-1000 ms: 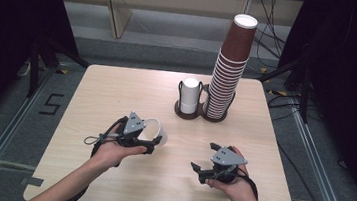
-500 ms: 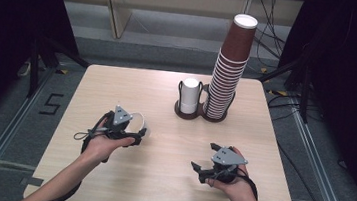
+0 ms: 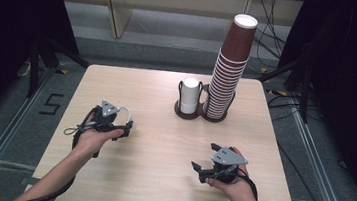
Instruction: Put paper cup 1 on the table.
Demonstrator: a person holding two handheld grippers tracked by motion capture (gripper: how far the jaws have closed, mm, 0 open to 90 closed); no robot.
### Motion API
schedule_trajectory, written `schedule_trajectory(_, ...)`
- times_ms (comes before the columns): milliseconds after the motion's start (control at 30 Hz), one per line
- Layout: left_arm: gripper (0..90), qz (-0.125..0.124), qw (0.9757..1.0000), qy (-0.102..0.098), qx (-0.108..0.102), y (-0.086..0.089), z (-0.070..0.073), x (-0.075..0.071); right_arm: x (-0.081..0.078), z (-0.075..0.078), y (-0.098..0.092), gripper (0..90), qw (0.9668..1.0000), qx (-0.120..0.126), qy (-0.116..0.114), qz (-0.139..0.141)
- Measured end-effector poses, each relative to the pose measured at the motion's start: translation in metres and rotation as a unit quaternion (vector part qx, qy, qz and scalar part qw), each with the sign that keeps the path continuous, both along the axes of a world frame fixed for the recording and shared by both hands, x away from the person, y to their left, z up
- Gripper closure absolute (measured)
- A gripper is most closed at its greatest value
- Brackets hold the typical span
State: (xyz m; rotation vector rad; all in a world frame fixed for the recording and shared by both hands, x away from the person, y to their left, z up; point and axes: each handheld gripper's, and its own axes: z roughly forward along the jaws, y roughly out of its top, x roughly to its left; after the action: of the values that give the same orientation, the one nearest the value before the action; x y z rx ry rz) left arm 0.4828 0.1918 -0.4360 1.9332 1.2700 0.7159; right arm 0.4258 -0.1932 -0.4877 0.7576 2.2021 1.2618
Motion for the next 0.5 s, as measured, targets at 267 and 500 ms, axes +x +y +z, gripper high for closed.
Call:
schedule_trajectory(267,23.9,0.027,0.9996,0.007,-0.003,0.011,-0.003,0.005,-0.001,-0.002,0.002,9.9,1.0000,0.006,0.004,-0.001)
schedule_trajectory(500,23.5,0.055,0.9984,0.012,0.003,0.022,-0.006,0.011,-0.002,-0.002,0.002,10.1,0.9999,0.004,0.012,-0.002)
